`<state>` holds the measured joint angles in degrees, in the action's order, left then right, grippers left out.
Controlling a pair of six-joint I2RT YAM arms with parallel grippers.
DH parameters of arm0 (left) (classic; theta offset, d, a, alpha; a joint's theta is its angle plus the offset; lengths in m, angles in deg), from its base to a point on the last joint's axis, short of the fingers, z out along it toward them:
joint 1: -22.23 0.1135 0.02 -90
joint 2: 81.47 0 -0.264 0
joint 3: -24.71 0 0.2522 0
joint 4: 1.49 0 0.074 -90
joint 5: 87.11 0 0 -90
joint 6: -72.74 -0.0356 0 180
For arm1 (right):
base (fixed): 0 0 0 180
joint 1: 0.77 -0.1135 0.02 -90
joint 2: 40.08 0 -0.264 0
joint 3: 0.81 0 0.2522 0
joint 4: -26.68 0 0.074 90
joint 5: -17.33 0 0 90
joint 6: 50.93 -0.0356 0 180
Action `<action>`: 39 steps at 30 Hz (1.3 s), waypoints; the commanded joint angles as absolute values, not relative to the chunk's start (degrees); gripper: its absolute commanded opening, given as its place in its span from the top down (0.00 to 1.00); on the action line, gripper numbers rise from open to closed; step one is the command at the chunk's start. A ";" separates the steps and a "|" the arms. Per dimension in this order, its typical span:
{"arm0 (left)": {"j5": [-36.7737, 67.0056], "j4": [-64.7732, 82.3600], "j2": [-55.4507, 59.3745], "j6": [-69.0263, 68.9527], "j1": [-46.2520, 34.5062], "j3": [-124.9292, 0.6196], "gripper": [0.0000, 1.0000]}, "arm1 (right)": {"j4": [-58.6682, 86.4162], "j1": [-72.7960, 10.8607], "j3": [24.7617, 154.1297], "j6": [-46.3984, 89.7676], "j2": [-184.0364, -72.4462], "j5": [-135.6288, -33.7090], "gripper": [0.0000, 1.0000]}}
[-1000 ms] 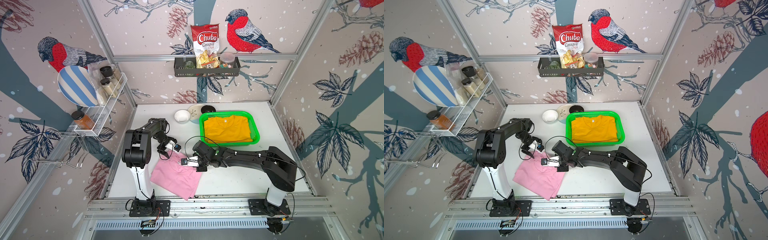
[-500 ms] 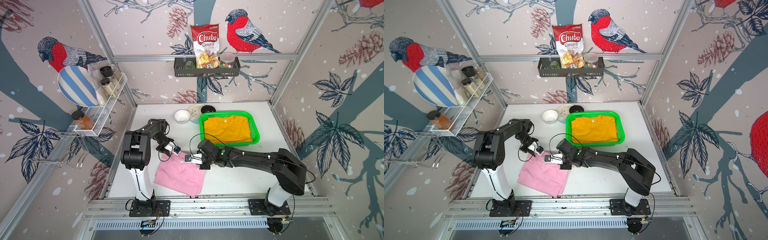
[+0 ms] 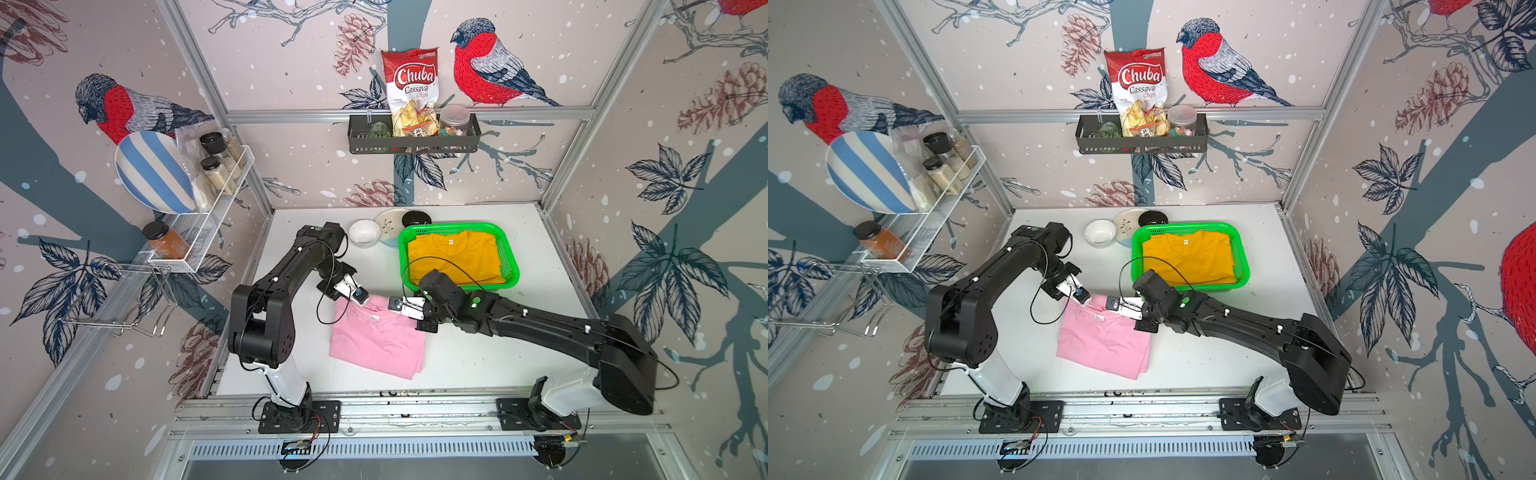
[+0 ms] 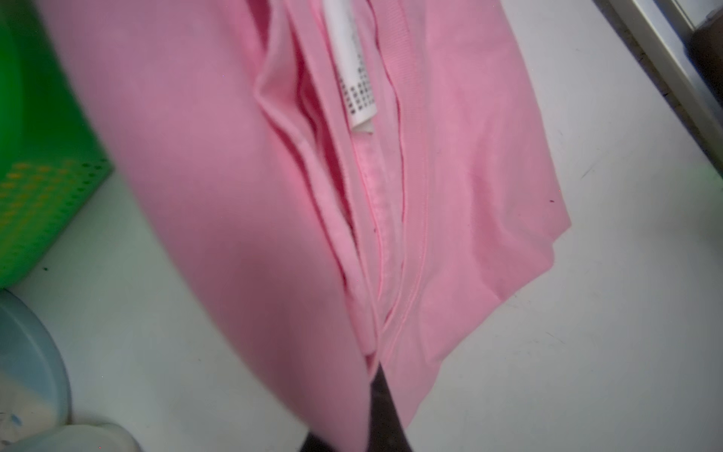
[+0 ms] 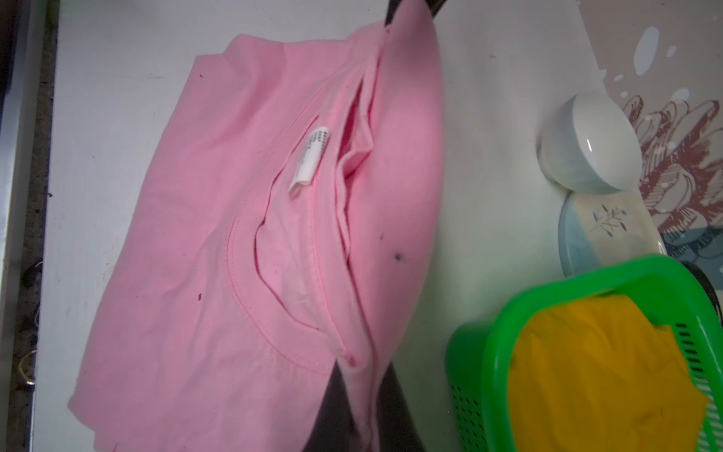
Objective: Put the folded t-shirts into the basket
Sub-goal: Pick up the T-shirt from the center of the board, then place the T-shirt in the bin.
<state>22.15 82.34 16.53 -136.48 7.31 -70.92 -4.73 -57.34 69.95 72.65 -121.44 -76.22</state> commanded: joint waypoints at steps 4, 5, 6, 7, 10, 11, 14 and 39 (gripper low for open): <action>20.95 87.80 14.40 -119.28 -4.15 -77.64 1.00 | -16.53 -49.71 72.45 68.14 -112.62 -77.24 1.00; 21.14 87.67 14.78 -116.82 -5.58 -79.35 1.00 | -18.66 -47.71 73.08 68.38 -111.36 -78.77 1.00; 21.52 87.41 15.16 -114.04 -7.00 -80.85 1.00 | -21.60 -44.90 74.18 69.20 -109.87 -80.84 1.00; 22.31 87.00 15.39 -111.31 -8.28 -82.38 1.00 | -24.48 -42.04 75.57 69.78 -108.96 -82.28 1.00; 25.46 84.00 17.57 -101.09 -10.70 -87.76 1.00 | -33.26 -31.68 80.19 71.80 -108.45 -85.73 1.00; 25.56 82.60 18.59 -97.62 -11.26 -89.83 1.00 | -34.93 -28.76 81.51 72.28 -108.52 -86.02 1.00; 22.54 77.58 23.42 -90.61 -12.40 -95.17 1.00 | -36.76 -20.97 83.24 73.86 -108.70 -86.50 1.00; 14.58 69.71 57.23 -80.77 -12.57 -131.98 1.00 | -25.40 -8.08 99.67 82.59 -136.87 -82.87 1.00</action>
<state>16.25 71.96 56.37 -83.28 -13.63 -130.76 -29.16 -8.58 97.22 82.55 -134.51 -84.68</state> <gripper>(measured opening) 0.072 0.086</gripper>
